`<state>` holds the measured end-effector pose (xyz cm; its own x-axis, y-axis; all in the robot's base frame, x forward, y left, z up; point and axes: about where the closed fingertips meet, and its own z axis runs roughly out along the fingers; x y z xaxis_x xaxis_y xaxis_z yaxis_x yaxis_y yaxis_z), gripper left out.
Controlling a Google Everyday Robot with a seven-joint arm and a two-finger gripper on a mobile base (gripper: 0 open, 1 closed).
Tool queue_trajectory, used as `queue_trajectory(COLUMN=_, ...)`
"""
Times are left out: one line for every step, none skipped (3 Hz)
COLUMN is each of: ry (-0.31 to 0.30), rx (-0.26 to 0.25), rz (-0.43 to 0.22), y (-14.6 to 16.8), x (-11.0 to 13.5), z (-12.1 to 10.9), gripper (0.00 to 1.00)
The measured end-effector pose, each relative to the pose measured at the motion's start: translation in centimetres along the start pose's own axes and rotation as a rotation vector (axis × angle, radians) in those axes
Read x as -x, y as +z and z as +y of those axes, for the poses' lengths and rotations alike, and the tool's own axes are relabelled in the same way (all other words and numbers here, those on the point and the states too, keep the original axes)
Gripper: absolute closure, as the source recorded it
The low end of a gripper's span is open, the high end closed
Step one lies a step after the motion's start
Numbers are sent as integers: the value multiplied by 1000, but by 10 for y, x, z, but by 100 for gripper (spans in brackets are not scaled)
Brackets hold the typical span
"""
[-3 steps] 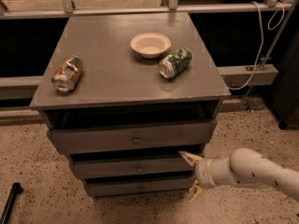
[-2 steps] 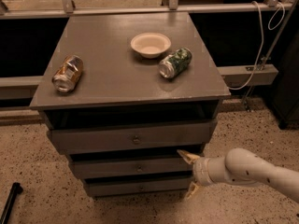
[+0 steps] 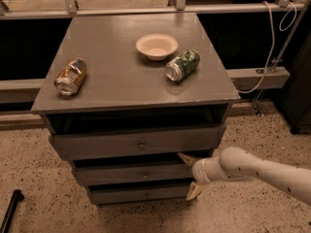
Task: Open middle drawer
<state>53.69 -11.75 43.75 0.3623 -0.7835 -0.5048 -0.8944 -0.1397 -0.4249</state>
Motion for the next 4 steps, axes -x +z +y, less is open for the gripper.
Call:
queue_trajectory(ry=2, rx=-10, rz=21, y=25, x=-10, z=-11, gripper=1)
queue_trajectory(ry=20, rx=-38, rz=40, y=36, x=-18, z=-20, gripper=1)
queue_trajectory(ry=46, rx=-62, rz=48, y=41, x=-19, z=-24, gripper=20)
queue_trajectory(ry=55, rx=-49, rz=51, y=39, x=-13, z=-19, gripper=41)
